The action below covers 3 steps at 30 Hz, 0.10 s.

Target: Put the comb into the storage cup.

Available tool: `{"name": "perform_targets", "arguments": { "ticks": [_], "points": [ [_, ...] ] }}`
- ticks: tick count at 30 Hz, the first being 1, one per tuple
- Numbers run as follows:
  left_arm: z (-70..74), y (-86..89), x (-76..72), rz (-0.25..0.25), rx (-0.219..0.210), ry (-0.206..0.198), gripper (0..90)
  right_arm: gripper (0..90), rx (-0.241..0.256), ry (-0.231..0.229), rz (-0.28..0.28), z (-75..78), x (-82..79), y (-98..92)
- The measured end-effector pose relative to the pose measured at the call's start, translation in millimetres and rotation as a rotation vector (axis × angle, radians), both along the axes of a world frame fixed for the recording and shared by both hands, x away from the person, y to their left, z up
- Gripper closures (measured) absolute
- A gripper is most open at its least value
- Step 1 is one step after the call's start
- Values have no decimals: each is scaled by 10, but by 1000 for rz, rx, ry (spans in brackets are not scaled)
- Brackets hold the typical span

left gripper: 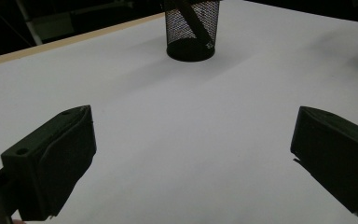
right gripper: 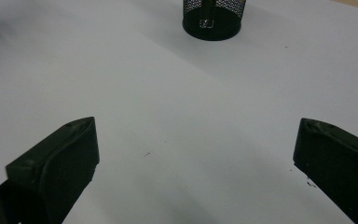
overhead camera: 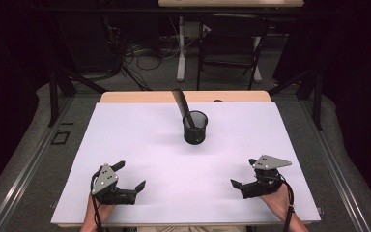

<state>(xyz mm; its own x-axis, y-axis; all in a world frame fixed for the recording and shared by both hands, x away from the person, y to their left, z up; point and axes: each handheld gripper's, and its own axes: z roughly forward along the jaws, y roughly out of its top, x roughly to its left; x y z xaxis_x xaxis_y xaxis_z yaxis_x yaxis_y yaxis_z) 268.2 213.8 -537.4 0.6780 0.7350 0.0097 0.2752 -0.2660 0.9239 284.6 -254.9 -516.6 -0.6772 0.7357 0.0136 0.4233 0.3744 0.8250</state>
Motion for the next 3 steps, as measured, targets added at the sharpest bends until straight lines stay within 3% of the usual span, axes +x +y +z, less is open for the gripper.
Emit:
{"name": "perform_targets", "arguments": {
  "ticks": [3],
  "points": [
    [1,-8,8,-8,6,-5,1,0,-1,-10,0,3,-18,-9]
  ]
}}
